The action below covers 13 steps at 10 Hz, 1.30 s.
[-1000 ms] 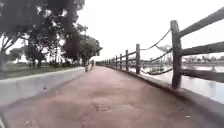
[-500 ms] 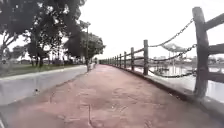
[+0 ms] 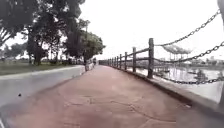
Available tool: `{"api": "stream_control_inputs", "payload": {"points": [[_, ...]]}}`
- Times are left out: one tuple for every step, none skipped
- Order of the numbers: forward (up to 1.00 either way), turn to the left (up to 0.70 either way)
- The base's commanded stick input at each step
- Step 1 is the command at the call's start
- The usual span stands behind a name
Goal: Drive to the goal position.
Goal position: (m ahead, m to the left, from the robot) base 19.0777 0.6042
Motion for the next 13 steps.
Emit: {"api": "stream_control_inputs", "payload": {"points": [[1.0,0.0],[1.0,0.0],[1.0,0.0],[1.0,0.0],[1.0,0.0],[1.0,0.0],[1.0,0.0],[1.0,0.0],[1.0,0.0],[1.0,0.0],[1.0,0.0],[1.0,0.0],[1.0,0.0]]}}
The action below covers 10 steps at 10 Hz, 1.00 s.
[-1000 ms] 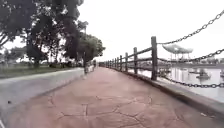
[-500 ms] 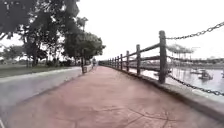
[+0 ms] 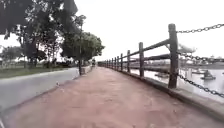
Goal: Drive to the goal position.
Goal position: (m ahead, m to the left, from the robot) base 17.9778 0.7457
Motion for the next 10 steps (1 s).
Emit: {"api": "stream_control_inputs", "payload": {"points": [[1.0,0.0],[1.0,0.0],[1.0,0.0],[1.0,0.0],[1.0,0.0],[1.0,0.0],[1.0,0.0],[1.0,0.0],[1.0,0.0],[1.0,0.0]]}}
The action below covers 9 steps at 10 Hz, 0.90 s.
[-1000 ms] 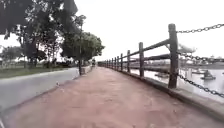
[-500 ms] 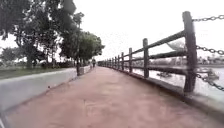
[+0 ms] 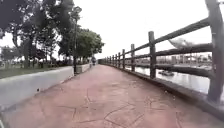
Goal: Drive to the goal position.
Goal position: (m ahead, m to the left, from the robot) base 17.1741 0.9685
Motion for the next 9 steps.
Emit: {"api": "stream_control_inputs", "payload": {"points": [[1.0,0.0],[1.0,0.0],[1.0,0.0],[1.0,0.0],[1.0,0.0],[1.0,0.0],[1.0,0.0],[1.0,0.0],[1.0,0.0]]}}
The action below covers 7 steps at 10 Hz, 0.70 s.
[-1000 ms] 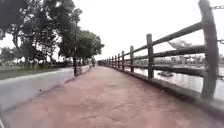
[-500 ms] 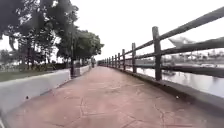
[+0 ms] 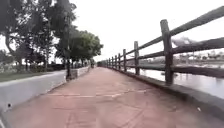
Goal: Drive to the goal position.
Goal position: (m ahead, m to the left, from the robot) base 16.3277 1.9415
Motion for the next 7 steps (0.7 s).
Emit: {"api": "stream_control_inputs", "payload": {"points": [[1.0,0.0],[1.0,0.0],[1.0,0.0],[1.0,0.0],[1.0,0.0],[1.0,0.0],[1.0,0.0]]}}
